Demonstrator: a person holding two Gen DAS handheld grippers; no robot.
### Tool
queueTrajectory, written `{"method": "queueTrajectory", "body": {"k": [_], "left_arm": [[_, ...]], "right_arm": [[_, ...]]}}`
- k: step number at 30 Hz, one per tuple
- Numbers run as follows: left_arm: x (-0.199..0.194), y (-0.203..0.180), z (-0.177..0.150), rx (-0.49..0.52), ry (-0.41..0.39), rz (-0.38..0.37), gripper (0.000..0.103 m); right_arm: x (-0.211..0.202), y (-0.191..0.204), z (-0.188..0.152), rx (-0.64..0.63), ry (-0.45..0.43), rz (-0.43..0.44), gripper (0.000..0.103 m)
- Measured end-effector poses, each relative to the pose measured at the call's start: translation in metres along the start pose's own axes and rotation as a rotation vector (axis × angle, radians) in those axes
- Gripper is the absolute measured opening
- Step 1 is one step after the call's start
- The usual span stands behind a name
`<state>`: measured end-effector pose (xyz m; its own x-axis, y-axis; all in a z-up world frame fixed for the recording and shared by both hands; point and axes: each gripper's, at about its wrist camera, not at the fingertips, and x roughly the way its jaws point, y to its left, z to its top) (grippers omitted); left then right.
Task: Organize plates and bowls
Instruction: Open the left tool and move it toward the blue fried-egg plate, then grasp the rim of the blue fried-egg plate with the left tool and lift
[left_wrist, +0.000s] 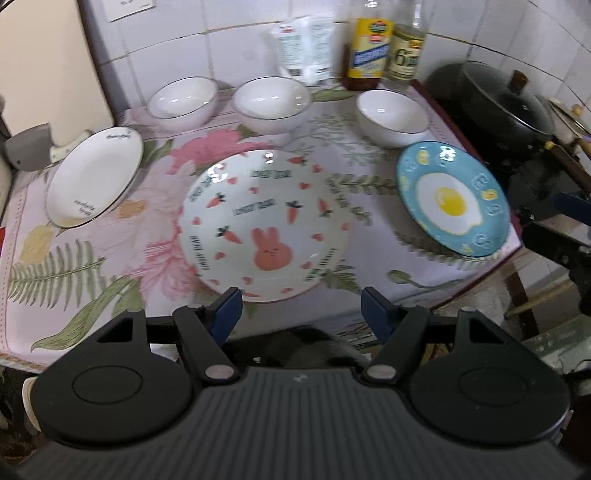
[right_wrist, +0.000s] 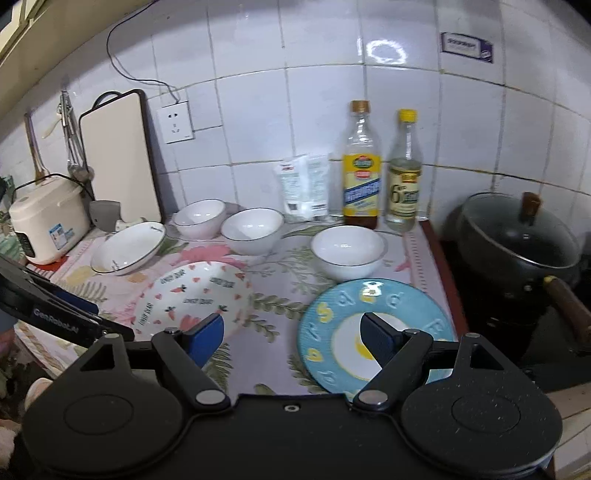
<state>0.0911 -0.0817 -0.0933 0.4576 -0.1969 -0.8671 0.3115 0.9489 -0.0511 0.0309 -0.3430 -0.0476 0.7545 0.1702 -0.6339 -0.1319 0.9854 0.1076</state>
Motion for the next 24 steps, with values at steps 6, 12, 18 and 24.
{"method": "queueTrajectory", "body": {"k": [6, 12, 18, 24], "left_arm": [[0.006, -0.023, 0.005, 0.010, 0.006, -0.031, 0.070], [0.020, -0.043, 0.007, 0.019, 0.025, -0.019, 0.070], [0.040, -0.065, 0.014, 0.006, 0.024, -0.049, 0.070], [0.064, -0.087, 0.017, -0.023, -0.005, -0.098, 0.070]], "right_arm": [[-0.008, -0.018, -0.012, 0.039, -0.021, -0.056, 0.085], [-0.003, -0.040, -0.026, 0.133, -0.043, -0.117, 0.085], [0.012, -0.062, -0.043, 0.199, -0.082, -0.163, 0.085], [0.036, -0.087, -0.063, 0.234, -0.084, -0.191, 0.085]]}}
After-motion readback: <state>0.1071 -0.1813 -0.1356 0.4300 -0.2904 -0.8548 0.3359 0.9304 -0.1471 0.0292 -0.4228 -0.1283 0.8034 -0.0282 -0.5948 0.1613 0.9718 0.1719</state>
